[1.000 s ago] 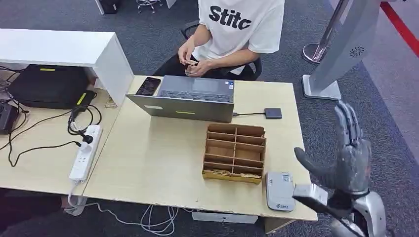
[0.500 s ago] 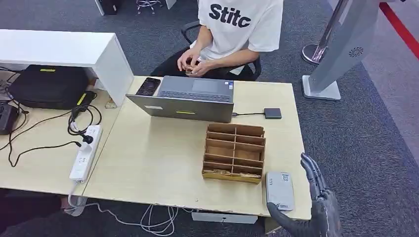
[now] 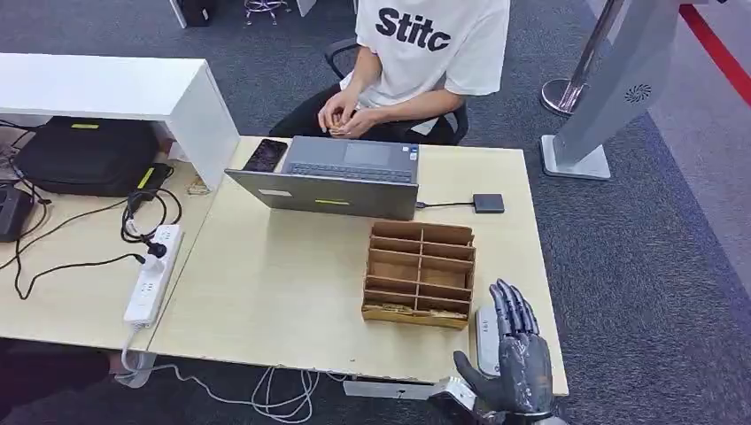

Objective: Pass the card to the sensor for recognition and then transmit it.

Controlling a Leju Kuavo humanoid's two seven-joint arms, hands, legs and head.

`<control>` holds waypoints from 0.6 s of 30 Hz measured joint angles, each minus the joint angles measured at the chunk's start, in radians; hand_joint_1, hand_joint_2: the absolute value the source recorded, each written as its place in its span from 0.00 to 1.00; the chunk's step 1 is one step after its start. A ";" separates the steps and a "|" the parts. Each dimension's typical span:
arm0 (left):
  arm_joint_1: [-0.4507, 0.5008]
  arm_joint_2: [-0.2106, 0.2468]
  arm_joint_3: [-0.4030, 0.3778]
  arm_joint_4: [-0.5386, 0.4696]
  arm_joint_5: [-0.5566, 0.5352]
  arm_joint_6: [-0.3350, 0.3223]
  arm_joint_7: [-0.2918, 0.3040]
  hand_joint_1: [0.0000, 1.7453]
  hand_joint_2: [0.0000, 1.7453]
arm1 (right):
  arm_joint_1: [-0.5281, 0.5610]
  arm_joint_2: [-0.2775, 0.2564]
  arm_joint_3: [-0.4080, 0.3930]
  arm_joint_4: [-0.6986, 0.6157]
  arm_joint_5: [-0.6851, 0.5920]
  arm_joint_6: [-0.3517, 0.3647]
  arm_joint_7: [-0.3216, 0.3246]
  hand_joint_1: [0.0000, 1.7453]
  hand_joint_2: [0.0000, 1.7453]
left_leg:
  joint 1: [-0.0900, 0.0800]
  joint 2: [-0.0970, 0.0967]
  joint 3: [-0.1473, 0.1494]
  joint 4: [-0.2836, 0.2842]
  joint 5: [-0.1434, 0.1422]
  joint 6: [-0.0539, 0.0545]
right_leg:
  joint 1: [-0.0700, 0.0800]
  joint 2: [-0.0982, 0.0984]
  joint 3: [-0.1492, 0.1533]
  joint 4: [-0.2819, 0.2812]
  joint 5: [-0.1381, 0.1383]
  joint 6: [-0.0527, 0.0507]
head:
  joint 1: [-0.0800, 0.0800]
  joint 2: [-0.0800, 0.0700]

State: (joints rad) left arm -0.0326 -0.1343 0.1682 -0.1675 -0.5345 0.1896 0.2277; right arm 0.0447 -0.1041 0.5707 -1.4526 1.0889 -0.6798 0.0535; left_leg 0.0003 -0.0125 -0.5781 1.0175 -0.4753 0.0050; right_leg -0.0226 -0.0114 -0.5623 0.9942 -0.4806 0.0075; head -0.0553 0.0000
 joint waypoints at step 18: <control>-0.003 0.005 0.000 0.000 -0.027 -0.016 0.003 0.00 1.00 | -0.069 0.145 -0.058 0.210 0.096 -0.009 0.033 0.00 1.00 | 0.000 0.000 0.000 0.000 0.000 0.000 | 0.000 0.000 0.000 0.000 0.000 0.000 | 0.000 0.000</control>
State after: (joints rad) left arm -0.0353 -0.1297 0.1686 -0.1679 -0.5611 0.1732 0.2312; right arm -0.0244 0.0408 0.5123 -1.2425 1.1845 -0.6886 0.0866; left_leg 0.0003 -0.0125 -0.5782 1.0175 -0.4753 0.0049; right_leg -0.0226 -0.0114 -0.5625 0.9942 -0.4806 0.0075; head -0.0550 0.0000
